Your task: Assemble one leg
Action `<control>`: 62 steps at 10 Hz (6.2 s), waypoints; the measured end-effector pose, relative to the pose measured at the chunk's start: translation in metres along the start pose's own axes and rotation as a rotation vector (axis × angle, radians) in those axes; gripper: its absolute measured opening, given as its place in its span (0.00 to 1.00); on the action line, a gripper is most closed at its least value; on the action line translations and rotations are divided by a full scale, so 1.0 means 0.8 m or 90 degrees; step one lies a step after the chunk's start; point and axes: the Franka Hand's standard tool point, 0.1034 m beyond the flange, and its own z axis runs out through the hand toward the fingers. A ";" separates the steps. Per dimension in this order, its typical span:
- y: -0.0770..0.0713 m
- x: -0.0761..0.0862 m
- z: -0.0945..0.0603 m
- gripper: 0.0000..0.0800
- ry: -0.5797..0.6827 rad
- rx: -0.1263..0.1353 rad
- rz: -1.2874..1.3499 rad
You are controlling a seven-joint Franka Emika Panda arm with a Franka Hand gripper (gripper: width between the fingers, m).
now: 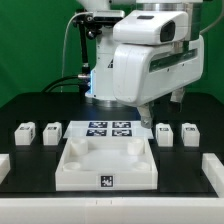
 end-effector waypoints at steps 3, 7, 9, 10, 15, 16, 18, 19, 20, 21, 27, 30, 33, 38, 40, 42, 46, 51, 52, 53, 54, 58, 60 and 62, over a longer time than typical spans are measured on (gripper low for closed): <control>0.000 0.000 0.000 0.81 0.000 0.000 -0.001; -0.037 -0.073 0.023 0.81 0.002 -0.007 -0.156; -0.055 -0.132 0.052 0.81 0.004 -0.003 -0.316; -0.055 -0.152 0.062 0.81 0.002 0.004 -0.397; -0.079 -0.173 0.128 0.81 0.026 -0.006 -0.421; -0.075 -0.176 0.129 0.81 0.027 -0.009 -0.414; -0.075 -0.176 0.129 0.70 0.027 -0.008 -0.411; -0.075 -0.177 0.130 0.70 0.027 -0.007 -0.410; -0.076 -0.177 0.130 0.47 0.027 -0.007 -0.410; -0.076 -0.177 0.130 0.27 0.027 -0.007 -0.410; -0.076 -0.177 0.130 0.07 0.027 -0.007 -0.410; -0.077 -0.173 0.130 0.07 0.027 -0.005 -0.405; -0.084 -0.099 0.127 0.07 0.049 -0.015 -0.384; -0.091 -0.040 0.128 0.07 0.056 -0.004 -0.377; -0.089 -0.039 0.127 0.07 0.056 -0.017 -0.399; -0.089 -0.040 0.127 0.07 0.060 -0.026 -0.404; -0.088 -0.040 0.128 0.51 0.060 -0.026 -0.402; -0.088 -0.041 0.128 0.81 0.060 -0.026 -0.401; -0.088 -0.041 0.128 0.81 0.060 -0.026 -0.401; -0.088 -0.041 0.128 0.81 0.060 -0.026 -0.401; -0.088 -0.041 0.128 0.81 0.060 -0.026 -0.401; -0.107 -0.039 0.069 0.81 0.048 -0.039 -0.293; -0.146 -0.027 0.055 0.81 0.053 -0.036 -0.150; -0.166 -0.018 0.060 0.81 0.058 -0.026 -0.012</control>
Offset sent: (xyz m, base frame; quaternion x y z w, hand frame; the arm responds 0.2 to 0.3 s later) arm 0.0000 0.0000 0.0000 0.0000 0.0000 -0.0899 0.9960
